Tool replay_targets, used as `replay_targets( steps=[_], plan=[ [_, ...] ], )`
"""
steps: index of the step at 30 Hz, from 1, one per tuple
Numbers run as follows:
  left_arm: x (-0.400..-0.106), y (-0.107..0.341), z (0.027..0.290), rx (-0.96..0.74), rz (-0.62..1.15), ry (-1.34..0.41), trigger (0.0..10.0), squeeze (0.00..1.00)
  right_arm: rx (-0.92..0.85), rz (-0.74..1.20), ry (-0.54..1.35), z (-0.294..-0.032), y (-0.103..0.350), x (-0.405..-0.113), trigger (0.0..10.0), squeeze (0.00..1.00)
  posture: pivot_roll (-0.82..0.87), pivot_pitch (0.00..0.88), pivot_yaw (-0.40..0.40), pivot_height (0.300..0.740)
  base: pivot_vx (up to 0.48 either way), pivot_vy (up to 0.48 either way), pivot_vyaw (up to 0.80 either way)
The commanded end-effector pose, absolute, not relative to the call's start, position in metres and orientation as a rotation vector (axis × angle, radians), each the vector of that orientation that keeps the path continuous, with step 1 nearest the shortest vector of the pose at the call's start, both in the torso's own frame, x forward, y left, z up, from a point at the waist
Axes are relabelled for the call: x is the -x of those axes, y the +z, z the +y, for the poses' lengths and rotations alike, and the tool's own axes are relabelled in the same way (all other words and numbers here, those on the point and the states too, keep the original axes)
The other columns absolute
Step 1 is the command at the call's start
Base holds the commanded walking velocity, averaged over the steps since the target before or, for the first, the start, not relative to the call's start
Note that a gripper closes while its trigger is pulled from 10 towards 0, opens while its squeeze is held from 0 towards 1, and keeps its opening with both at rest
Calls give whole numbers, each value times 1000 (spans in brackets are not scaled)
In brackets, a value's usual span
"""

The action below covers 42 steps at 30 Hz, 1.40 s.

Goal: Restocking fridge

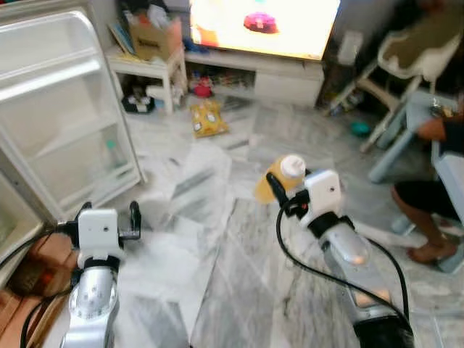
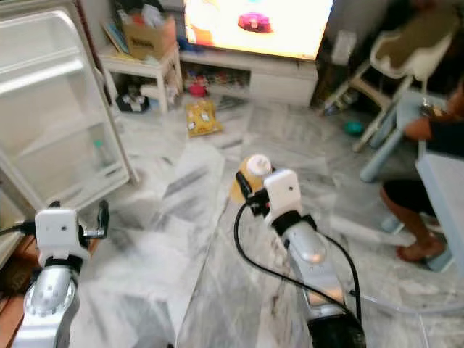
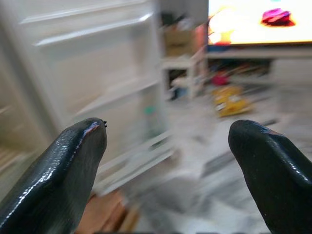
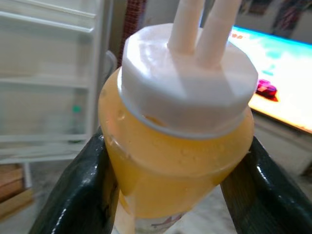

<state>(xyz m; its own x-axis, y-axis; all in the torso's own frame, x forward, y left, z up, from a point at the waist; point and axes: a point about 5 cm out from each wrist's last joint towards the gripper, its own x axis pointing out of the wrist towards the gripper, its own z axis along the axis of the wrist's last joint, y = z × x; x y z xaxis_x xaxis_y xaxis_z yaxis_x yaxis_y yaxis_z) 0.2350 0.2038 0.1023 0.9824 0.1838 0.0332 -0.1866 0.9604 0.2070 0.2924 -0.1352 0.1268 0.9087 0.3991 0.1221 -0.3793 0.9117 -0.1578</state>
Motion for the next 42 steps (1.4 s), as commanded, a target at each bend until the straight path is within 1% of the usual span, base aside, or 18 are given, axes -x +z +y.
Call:
replay_targets(
  steps=[1,3,7,16,20,21,22,24,25,26,31,37,39,42],
  plan=[
    [-233,100,205,-226,-5,200,10000,0,146,-174,403,-137,129,-292,10000,0,133,0,-82,740,390,0,750],
    [-228,95,209,-233,13,218,10000,0,140,-152,370,-143,124,-291,10000,0,131,0,-77,740,398,0,750],
    [-224,91,210,-235,32,226,10000,0,141,-143,360,-146,121,-290,10000,0,130,0,-74,740,412,0,750],
    [-228,91,211,-234,25,244,10000,0,141,-126,344,-148,115,-287,10000,0,143,0,-82,740,412,0,742],
    [-225,89,213,-251,42,273,10000,0,177,-121,304,-154,111,-285,10000,0,141,0,-75,740,0,0,730],
    [-221,87,214,-254,54,278,10000,0,183,-110,260,-160,108,-283,10000,0,141,0,-75,740,0,0,725],
    [-218,84,214,-262,66,268,10000,0,196,-100,222,-166,106,-280,10000,0,133,0,-56,740,0,0,700],
    [-216,83,213,-269,72,258,10000,0,210,-90,191,-171,103,-277,10000,0,127,0,-45,740,0,0,688],
    [-216,82,213,-279,75,240,10000,0,218,-78,157,-175,99,-275,10000,0,120,0,-20,740,0,0,675],
    [-216,82,213,-279,75,240,10000,0,218,-78,157,-175,99,-275,10000,0,120,0,-20,740,0,0,675],
    [-232,84,212,-316,74,180,10000,0,246,-33,60,-182,87,-270,10000,0,92,0,29,740,0,0,195],
    [-241,88,206,-320,57,150,10000,0,234,-8,27,-190,83,-274,10000,0,90,0,9,740,0,0,0],
    [-240,87,206,-316,60,156,10000,0,234,-8,25,-190,83,-275,10000,0,96,0,-2,740,0,0,0],
    [-234,85,205,-302,66,168,10000,0,238,-11,34,-188,83,-277,10000,0,102,9,-16,740,0,0,673]
  ],
)
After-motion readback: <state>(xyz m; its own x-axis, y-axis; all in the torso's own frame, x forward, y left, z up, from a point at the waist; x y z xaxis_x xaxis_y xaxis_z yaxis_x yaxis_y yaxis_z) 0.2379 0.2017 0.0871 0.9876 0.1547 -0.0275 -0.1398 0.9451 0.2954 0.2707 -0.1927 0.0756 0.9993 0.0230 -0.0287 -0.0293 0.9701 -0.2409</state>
